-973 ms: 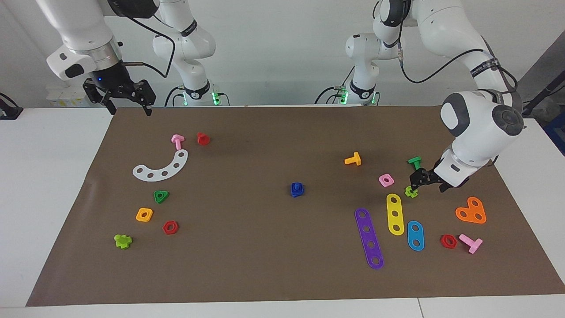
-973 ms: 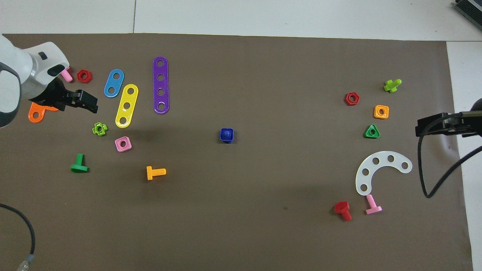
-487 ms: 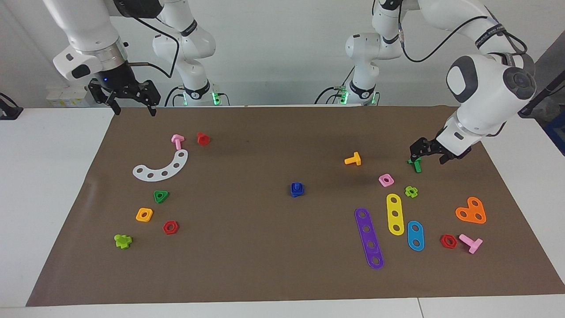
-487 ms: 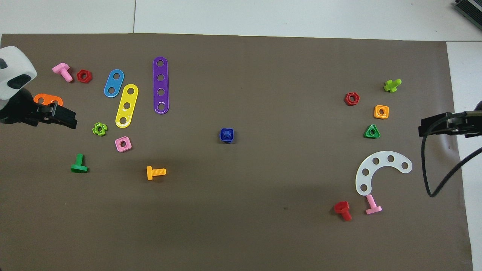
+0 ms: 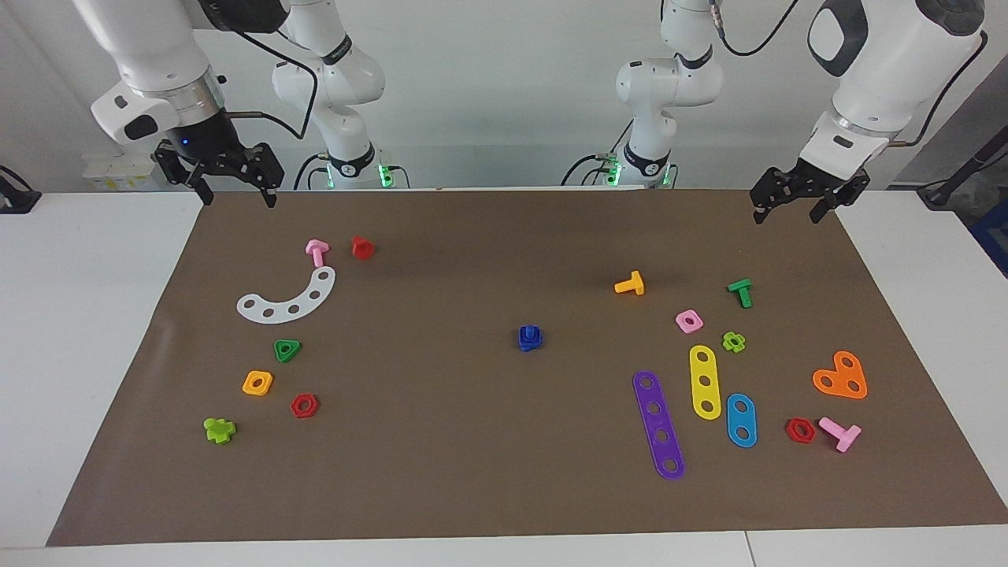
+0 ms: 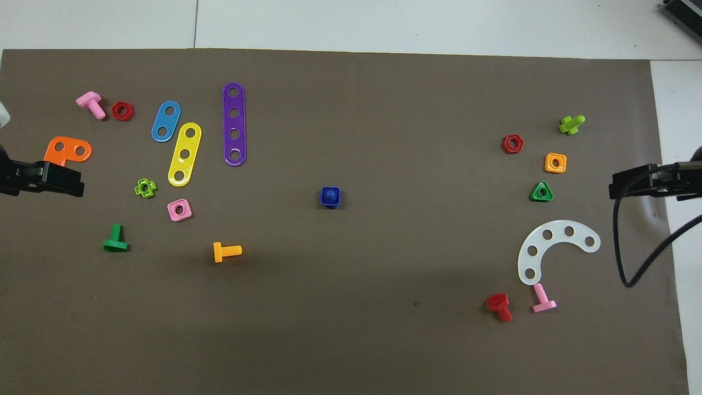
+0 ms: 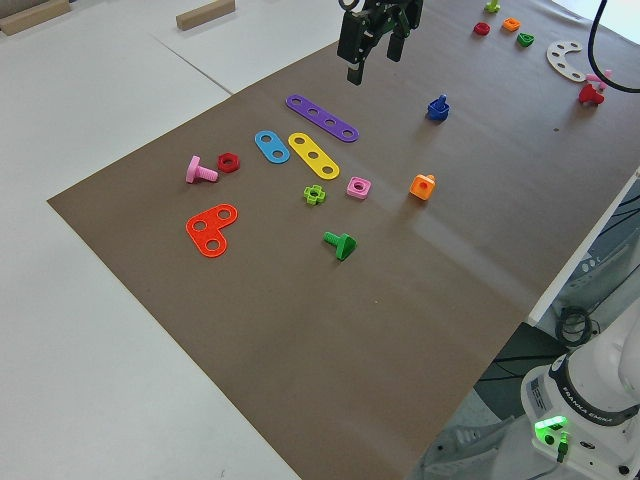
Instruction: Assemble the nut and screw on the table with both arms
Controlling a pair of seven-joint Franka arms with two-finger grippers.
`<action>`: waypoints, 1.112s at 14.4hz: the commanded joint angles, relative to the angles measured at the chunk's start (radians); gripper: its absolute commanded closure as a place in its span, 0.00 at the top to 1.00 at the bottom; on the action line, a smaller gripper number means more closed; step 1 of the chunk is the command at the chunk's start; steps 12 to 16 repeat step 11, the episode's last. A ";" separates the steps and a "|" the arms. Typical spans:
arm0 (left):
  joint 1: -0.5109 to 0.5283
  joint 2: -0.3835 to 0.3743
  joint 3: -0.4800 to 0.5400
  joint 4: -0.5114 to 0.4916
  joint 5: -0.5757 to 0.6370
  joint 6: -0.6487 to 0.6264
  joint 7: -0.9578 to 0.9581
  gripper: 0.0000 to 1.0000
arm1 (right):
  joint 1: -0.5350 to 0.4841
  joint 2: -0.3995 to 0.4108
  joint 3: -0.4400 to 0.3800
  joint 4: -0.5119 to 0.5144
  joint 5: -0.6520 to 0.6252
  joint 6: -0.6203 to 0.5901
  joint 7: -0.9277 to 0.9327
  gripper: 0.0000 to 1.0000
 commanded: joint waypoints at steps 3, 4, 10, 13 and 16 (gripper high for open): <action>-0.009 -0.022 0.001 -0.025 0.028 0.031 -0.012 1.00 | -0.001 -0.008 0.004 -0.008 0.002 -0.003 0.010 1.00; -0.009 -0.022 0.001 -0.025 0.028 0.039 -0.011 1.00 | -0.001 -0.008 0.004 -0.008 0.002 -0.003 0.010 1.00; -0.004 -0.020 0.001 -0.025 0.023 0.052 -0.003 1.00 | -0.001 -0.008 0.002 -0.008 0.002 -0.003 0.010 1.00; -0.002 -0.020 0.001 -0.025 0.021 0.054 -0.001 1.00 | -0.001 -0.008 0.004 -0.008 0.002 -0.003 0.009 1.00; -0.002 -0.020 0.001 -0.025 0.021 0.054 -0.001 1.00 | -0.001 -0.008 0.004 -0.008 0.002 -0.003 0.009 1.00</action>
